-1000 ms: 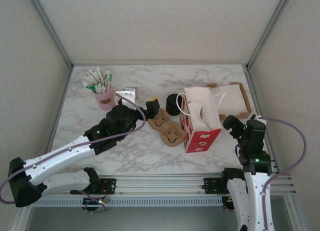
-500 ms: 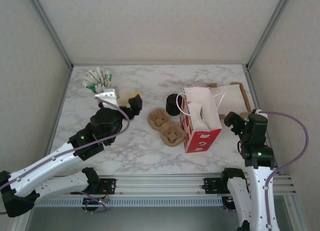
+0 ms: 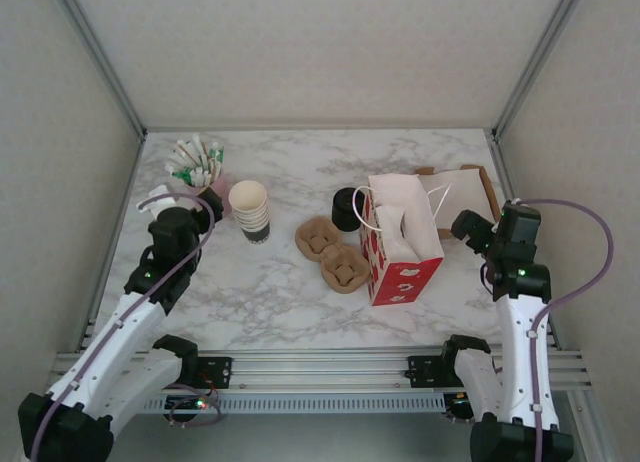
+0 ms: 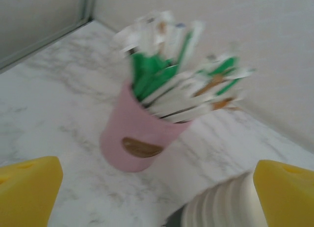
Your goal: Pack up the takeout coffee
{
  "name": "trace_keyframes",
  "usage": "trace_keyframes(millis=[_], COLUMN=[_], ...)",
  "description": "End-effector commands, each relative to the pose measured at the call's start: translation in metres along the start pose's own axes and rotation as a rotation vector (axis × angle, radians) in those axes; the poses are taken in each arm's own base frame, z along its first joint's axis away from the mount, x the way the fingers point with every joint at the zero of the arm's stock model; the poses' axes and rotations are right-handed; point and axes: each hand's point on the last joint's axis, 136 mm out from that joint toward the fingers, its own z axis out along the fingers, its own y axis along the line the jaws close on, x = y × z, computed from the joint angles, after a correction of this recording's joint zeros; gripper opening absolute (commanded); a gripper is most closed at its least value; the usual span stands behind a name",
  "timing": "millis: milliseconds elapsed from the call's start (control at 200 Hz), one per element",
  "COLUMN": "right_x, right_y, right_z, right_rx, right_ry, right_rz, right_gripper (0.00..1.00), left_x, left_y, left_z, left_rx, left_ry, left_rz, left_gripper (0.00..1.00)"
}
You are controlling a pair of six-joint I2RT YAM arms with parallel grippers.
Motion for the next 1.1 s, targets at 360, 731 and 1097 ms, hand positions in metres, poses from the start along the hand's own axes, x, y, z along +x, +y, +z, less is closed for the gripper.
trace_keyframes(millis=[360,731,1097], right_x=[-0.023,0.006,0.043], right_y=[-0.011,0.006,0.045], right_z=[0.046,0.095,0.136], right_rx=[-0.058,-0.075,-0.164], right_ry=[-0.3,-0.372,-0.367], right_rz=[-0.018,-0.197,-0.375], right_gripper=[0.99,0.99,0.99], left_x=[0.022,0.047,0.047], left_y=[0.063,0.043,0.051], left_z=[0.025,0.024,0.039], left_rx=[-0.163,0.075,0.068], left_ry=[-0.104,-0.206,-0.22], left_rz=[0.131,0.379,0.337], left_gripper=[1.0,0.99,1.0])
